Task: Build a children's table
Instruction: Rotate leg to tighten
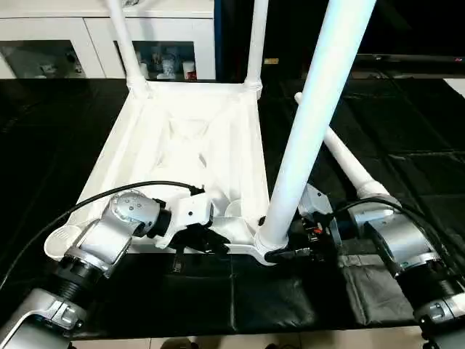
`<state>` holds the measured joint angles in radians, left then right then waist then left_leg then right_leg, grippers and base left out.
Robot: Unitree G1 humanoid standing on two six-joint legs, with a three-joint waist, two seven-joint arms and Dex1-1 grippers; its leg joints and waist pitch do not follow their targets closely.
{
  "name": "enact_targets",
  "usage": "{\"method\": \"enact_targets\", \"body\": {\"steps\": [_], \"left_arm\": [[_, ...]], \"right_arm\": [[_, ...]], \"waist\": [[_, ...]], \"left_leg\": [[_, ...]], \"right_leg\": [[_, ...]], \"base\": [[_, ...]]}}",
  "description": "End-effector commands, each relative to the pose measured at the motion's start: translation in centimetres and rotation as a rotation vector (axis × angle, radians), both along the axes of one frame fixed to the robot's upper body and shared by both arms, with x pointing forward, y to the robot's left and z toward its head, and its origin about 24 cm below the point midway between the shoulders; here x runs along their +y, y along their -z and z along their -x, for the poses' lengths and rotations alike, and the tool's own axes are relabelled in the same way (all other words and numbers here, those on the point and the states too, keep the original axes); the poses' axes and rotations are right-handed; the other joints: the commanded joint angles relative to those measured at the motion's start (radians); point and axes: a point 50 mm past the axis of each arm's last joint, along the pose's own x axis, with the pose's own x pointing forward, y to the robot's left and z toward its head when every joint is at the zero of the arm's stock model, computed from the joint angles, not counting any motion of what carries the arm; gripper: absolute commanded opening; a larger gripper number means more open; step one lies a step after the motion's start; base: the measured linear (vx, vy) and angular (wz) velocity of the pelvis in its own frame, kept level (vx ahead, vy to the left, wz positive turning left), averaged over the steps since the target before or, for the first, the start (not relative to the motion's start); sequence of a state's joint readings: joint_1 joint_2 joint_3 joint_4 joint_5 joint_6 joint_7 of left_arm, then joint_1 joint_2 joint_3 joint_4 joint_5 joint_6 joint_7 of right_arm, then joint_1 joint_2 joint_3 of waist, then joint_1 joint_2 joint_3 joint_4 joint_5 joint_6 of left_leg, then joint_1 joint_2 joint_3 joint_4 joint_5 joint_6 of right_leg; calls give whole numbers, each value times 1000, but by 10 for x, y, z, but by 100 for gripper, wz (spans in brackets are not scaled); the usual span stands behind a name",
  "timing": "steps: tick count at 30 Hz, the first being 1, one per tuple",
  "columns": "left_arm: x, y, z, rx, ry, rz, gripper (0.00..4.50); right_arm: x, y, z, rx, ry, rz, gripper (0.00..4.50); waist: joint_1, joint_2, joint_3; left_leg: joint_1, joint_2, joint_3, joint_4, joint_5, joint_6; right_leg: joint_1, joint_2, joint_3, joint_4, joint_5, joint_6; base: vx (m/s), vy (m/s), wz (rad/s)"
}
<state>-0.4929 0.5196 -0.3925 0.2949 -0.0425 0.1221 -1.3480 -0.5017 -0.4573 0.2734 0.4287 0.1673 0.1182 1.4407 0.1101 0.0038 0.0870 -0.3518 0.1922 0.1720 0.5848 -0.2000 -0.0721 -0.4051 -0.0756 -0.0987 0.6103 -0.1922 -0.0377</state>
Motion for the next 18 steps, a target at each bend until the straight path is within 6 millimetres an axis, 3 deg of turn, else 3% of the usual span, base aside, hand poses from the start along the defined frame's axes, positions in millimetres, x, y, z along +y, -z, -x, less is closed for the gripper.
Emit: {"method": "enact_targets", "body": {"steps": [1,8,10,11,13,15,16,18], "left_arm": [[-1,10,6,49,61,-54,0],[-2,10,4,61,11,-22,0],[-8,10,-3,48,-134,23,0],[-8,10,-3,48,-134,23,0],[-15,9,-6,49,-224,70,0],[-20,8,-7,50,-266,92,0],[-32,5,-10,54,-370,142,0],[-37,4,-11,55,-414,158,0]], "right_arm": [[-1,-2,0,0,-20,-5,308],[4,0,3,22,-7,-48,274],[15,4,-1,16,131,-75,273],[15,4,-1,16,131,-75,273],[26,6,-5,28,240,-94,272],[33,7,-6,30,291,-115,272],[48,10,-9,44,407,-160,272],[54,12,-9,45,452,-171,272]], "waist": [[-6,-5,-60],[-5,-5,-58],[-5,-4,-55],[-9,-6,-53],[-18,-6,-45],[-26,-10,-44],[-30,-9,-44],[-46,-9,-44]], "left_leg": [[-1,45,-9,-65,-109,94],[0,47,-8,-66,-112,94],[-2,48,-10,-68,-114,86],[-3,47,-10,-70,-124,80],[4,43,-12,-77,-186,49],[-3,40,-16,-79,-194,36],[-7,39,-19,-80,-196,34],[-3,39,-20,-81,-208,21]], "right_leg": [[58,-78,66,-70,-172,-227],[57,-80,66,-71,-183,-226],[56,-79,66,-73,-188,-227],[57,-79,66,-74,-209,-219],[53,-82,66,-93,-369,-175],[56,-84,64,-98,-430,-149],[59,-85,62,-100,-447,-138],[53,-84,63,-104,-459,-126]], "base": [[0,0,0],[0,0,0],[0,0,0],[0,0,0],[0,0,0],[0,0,0],[0,0,0],[0,0,0]]}}
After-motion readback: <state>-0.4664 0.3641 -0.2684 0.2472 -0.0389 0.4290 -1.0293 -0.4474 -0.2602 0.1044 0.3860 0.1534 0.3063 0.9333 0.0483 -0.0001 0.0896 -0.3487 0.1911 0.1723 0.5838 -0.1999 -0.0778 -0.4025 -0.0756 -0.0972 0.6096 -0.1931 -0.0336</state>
